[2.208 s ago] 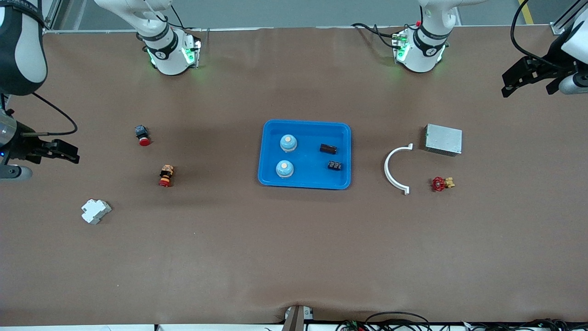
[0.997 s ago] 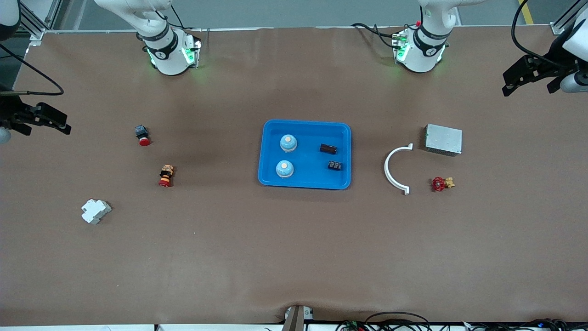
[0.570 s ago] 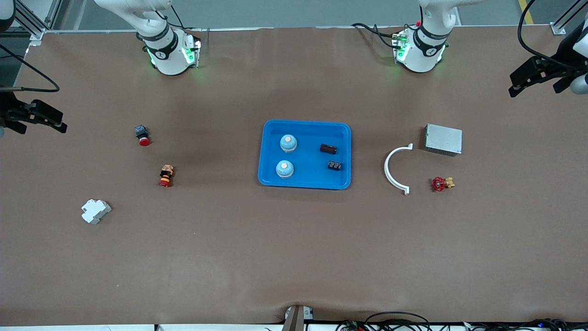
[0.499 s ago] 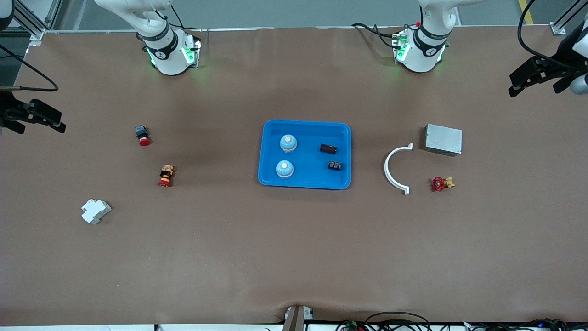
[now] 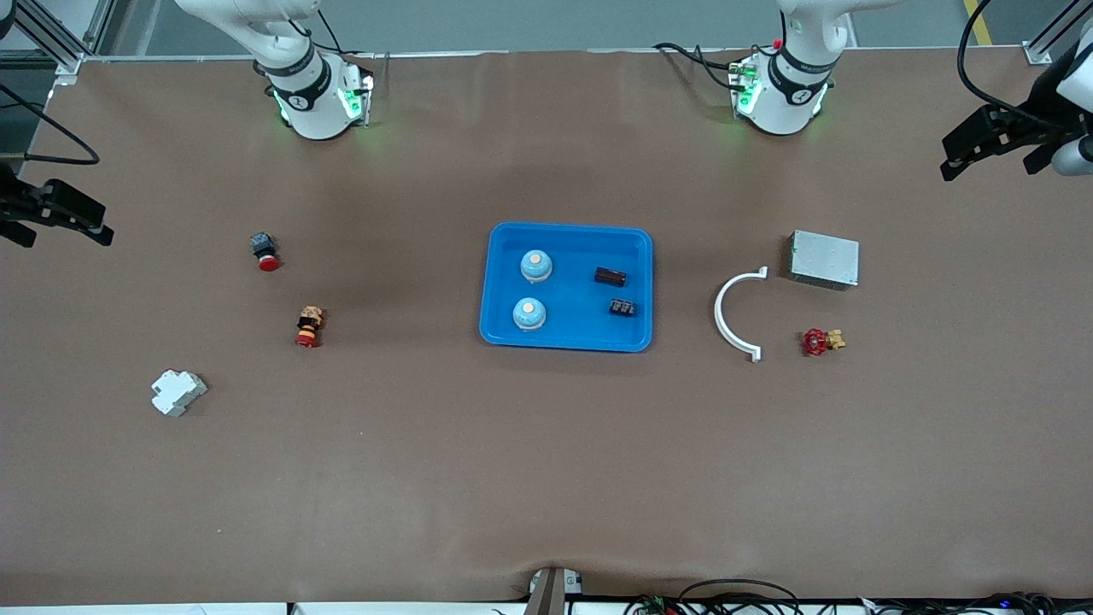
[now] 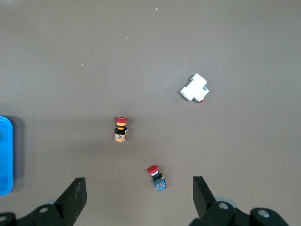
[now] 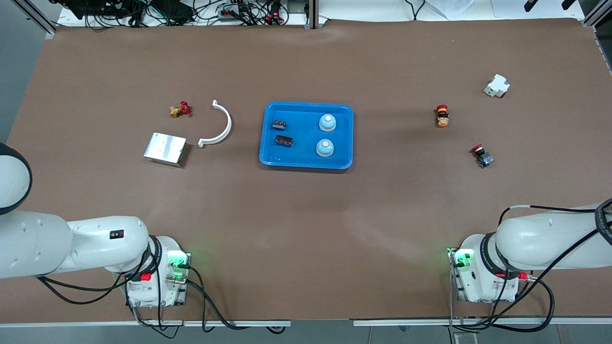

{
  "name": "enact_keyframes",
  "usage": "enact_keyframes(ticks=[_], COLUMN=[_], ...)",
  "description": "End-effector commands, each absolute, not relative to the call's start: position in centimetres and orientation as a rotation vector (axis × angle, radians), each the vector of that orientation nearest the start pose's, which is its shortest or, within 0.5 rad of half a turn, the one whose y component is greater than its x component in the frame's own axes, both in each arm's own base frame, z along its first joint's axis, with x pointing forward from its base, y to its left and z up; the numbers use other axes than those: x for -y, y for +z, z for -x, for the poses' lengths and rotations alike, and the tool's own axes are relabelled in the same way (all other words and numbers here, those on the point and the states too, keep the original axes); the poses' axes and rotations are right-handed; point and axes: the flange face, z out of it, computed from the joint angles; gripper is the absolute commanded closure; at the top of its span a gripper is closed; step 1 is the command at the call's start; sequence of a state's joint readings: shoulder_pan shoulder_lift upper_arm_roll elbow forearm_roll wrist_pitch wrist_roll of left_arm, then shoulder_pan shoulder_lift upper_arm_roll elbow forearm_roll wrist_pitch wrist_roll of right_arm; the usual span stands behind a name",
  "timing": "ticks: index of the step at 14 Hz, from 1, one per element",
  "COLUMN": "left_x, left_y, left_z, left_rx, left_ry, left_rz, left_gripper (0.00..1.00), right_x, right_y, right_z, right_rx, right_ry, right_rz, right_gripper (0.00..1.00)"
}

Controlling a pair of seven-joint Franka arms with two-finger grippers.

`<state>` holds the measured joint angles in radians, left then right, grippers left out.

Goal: Place electrolytic capacitor and blue bell in tray

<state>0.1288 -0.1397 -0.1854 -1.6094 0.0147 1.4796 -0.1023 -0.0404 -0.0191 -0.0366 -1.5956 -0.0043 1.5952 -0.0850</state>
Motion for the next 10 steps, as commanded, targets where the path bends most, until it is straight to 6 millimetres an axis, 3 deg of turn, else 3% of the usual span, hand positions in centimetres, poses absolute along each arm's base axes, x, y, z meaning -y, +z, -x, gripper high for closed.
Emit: enact_keyframes(ticks=[1,8,10], left_x=[3.8,4.2,6.0], left_y=[68.4,67.0,66.8], left_z=[-50.1,-50.9,-50.9], left_rx=[0.048,0.093,0.124], left_ry=[-0.040,0.006,0.009], left_rz=[3.112,3.115,3.109], left_gripper=[0.00,0.00,0.00], right_x=[4.2,4.2,4.2], right_y=[63.3,63.7,63.7], right_z=[-54.4,-54.4,-54.3], right_rx=[-0.040,-0.040,-0.040], right_ry=[-0.001,-0.013,-0.006], right_rz=[3.130,3.130,3.130], right_gripper=[0.00,0.00,0.00])
